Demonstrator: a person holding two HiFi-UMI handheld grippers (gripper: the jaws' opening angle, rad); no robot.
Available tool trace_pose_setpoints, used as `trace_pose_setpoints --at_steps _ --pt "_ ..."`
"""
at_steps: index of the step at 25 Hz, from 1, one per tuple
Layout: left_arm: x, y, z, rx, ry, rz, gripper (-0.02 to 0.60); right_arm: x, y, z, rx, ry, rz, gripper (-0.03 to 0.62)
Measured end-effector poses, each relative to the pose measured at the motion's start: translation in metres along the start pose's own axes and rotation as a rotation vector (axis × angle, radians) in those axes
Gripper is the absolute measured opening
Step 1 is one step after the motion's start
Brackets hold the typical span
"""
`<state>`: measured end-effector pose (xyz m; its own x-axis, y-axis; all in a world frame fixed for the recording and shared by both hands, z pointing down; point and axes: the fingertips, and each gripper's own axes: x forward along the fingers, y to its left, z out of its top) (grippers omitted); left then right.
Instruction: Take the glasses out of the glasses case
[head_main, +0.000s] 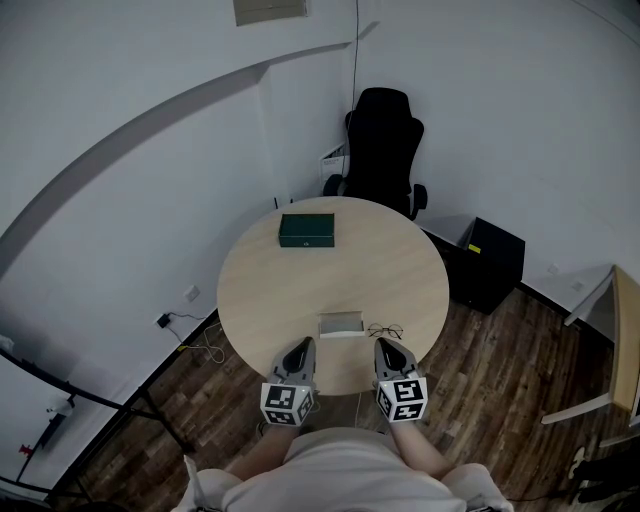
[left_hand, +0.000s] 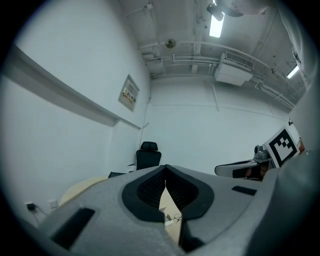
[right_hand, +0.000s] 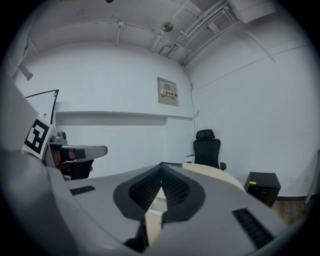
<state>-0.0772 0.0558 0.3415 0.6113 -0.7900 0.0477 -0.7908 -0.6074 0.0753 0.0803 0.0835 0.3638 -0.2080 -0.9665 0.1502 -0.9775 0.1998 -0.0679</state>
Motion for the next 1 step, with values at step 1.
trace_pose_setpoints --at_steps 1 --pt "-0.0006 -0.0009 0.0000 -0.001 0.002 -0.001 0.009 -0.0010 -0.0006 -0.0006 0.002 0.003 -0.001 0.012"
